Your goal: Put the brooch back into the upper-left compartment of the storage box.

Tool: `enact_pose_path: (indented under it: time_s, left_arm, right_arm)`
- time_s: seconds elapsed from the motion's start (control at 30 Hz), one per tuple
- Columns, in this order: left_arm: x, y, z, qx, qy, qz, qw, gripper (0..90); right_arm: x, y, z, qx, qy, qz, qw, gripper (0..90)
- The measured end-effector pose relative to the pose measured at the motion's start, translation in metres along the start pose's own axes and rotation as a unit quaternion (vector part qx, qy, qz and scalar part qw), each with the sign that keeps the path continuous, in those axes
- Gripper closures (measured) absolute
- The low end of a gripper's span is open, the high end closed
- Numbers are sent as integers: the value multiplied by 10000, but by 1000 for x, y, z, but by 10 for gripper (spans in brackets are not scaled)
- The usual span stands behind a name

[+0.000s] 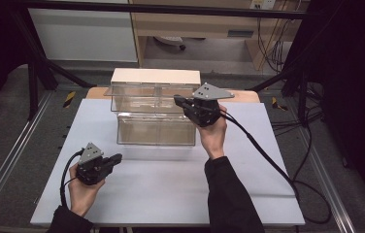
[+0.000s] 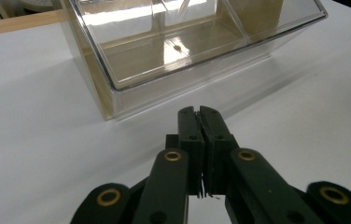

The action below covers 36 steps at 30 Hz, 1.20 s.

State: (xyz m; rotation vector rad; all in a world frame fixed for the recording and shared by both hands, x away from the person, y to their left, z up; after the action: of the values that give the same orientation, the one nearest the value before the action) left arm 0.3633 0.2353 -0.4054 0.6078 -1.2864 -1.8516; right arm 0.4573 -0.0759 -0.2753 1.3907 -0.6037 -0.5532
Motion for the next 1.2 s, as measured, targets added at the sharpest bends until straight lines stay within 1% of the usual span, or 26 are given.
enact_pose_path:
  time_s: [0.2,0.27,0.3,0.33,0.47,0.5,0.53,0.57,0.6,0.67,0.7,0.73,0.77,0.8,0.83,0.87,1.0,1.2]
  left_arm:
    - [2,6,5,190,22,-3,9998,878]
    - [2,8,6,223,25,-39,9997,878]
    - [3,9,6,254,22,-16,9997,878]
    - [3,10,7,251,23,-53,9997,878]
    - [4,13,9,357,19,-4,9994,878]
    - [4,14,11,348,24,48,9994,878]
    - [4,15,11,414,4,30,9991,878]
    - [4,16,11,428,-7,36,9991,877]
    - [5,16,12,431,6,84,9990,878]
    - [5,18,13,454,13,20,9990,878]
    - [5,19,13,515,-2,15,9987,878]
    - [5,19,13,509,21,6,9987,878]
    - [5,20,13,549,-3,-17,9985,878]
    - [6,21,14,562,-12,13,9984,878]
    - [5,22,13,615,8,-33,9981,878]
    - [5,23,13,626,4,-50,9980,878]
    - [8,25,14,649,-32,9,9979,878]
    - [9,29,15,718,-30,-25,9974,878]
  right_arm:
    - [0,0,0,-3,0,-2,10000,900]
    - [0,0,0,-1,-3,-4,10000,900]
    - [0,0,0,-1,-1,-3,10000,900]
    - [0,0,0,-1,1,-3,10000,900]
    - [0,0,0,1,3,-5,10000,900]
    - [0,0,0,1,4,0,10000,900]
    - [0,0,0,-1,4,-4,10000,900]
    - [0,0,0,-3,4,-3,10000,900]
    - [0,0,0,-3,5,-1,10000,900]
    - [0,0,0,-3,5,-1,10000,900]
    - [0,0,0,0,1,-7,10000,900]
    - [0,0,0,1,2,0,10000,900]
    - [0,0,0,-2,2,-7,10000,900]
    - [0,0,0,-4,3,-8,10000,900]
    - [0,0,0,-3,4,-8,10000,900]
    - [0,0,0,0,3,-7,10000,900]
    - [0,0,0,2,3,-6,10000,900]
    - [0,1,0,5,7,-9,10000,900]
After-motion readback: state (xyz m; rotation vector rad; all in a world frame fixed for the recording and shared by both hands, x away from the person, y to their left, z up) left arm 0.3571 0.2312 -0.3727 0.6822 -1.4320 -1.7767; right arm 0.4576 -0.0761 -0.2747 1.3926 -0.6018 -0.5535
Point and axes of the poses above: each handheld gripper's, and its own axes: z roughly backward along the jaws, y roughly out of its top, x roughly to its right, the point moved 2 cm from there along -z, roughly forward along the jaws, and after that the axes turned 9 degrees about x, right-handed, at the moved point
